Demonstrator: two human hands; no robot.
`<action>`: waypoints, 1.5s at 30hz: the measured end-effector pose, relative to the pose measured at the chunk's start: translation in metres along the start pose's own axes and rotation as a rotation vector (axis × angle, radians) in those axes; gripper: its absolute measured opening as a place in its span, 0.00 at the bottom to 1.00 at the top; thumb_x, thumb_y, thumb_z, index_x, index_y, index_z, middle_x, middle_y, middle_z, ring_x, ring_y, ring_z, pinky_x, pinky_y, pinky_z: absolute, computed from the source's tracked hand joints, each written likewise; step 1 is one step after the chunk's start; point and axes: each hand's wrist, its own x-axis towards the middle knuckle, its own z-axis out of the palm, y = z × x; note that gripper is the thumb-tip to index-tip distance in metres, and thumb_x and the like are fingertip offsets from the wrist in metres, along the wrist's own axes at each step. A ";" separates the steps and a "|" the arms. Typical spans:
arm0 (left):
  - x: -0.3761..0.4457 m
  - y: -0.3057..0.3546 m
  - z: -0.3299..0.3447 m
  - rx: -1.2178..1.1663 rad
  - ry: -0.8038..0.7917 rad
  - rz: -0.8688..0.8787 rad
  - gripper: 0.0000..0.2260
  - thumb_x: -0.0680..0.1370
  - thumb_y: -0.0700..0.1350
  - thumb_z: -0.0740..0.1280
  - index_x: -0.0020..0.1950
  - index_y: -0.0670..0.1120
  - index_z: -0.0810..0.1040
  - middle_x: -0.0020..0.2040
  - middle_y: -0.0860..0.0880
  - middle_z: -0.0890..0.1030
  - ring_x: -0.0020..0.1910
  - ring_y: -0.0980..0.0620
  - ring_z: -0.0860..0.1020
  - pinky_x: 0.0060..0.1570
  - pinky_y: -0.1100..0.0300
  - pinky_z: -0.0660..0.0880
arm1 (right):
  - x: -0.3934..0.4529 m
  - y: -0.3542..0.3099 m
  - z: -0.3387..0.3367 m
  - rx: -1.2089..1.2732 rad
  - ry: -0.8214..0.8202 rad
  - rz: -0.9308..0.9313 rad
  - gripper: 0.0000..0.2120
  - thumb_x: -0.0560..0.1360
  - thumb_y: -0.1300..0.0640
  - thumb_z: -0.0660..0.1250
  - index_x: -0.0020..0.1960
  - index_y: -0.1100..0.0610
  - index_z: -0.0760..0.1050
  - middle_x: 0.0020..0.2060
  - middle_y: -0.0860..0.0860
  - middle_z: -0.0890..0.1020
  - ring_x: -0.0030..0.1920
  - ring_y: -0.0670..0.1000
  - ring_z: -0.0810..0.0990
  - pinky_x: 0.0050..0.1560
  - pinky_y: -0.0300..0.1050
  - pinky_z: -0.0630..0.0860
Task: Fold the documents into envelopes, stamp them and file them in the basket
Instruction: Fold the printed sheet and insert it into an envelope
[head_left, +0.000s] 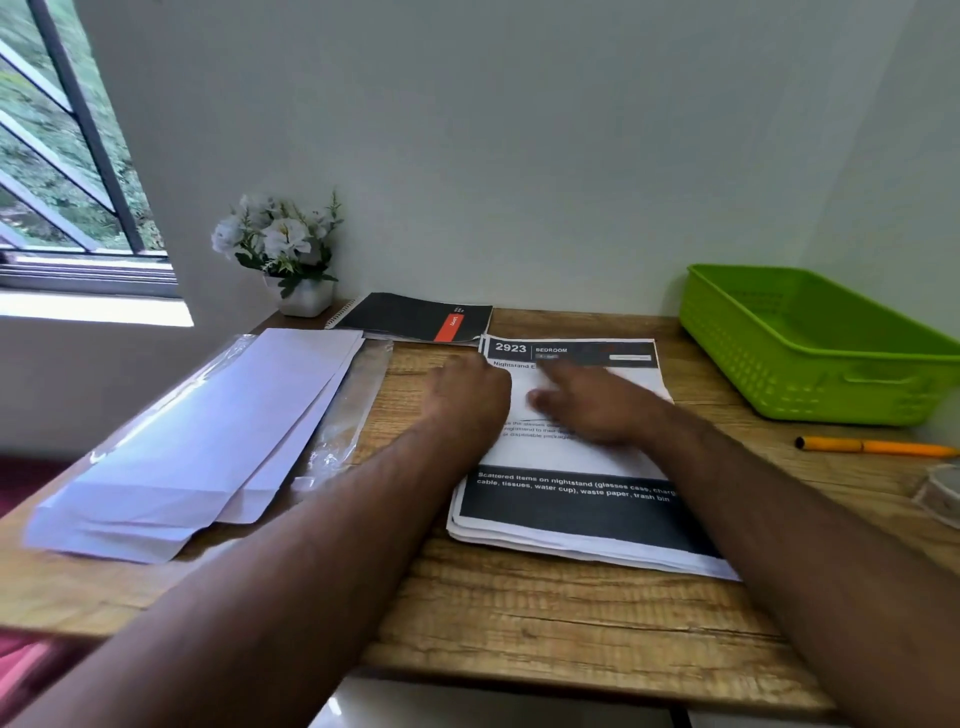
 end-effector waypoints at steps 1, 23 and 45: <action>0.000 0.000 0.000 -0.007 -0.001 -0.002 0.15 0.81 0.40 0.58 0.67 0.43 0.72 0.64 0.41 0.72 0.63 0.41 0.72 0.59 0.47 0.71 | 0.002 -0.004 0.005 -0.023 -0.097 -0.016 0.29 0.81 0.41 0.50 0.77 0.54 0.53 0.77 0.53 0.55 0.76 0.54 0.56 0.74 0.50 0.54; 0.025 -0.039 0.024 -0.542 -0.050 -0.094 0.25 0.72 0.67 0.66 0.60 0.51 0.75 0.63 0.47 0.75 0.63 0.44 0.71 0.63 0.45 0.70 | 0.009 0.058 -0.007 -0.013 0.029 0.141 0.40 0.60 0.22 0.61 0.67 0.40 0.69 0.68 0.43 0.72 0.68 0.50 0.69 0.69 0.60 0.61; 0.012 0.003 0.013 -0.633 -0.107 0.200 0.21 0.84 0.52 0.53 0.75 0.46 0.64 0.76 0.45 0.65 0.75 0.47 0.61 0.73 0.50 0.58 | -0.007 0.021 -0.026 0.100 -0.165 -0.041 0.14 0.77 0.51 0.65 0.60 0.54 0.80 0.66 0.42 0.75 0.62 0.44 0.75 0.64 0.40 0.68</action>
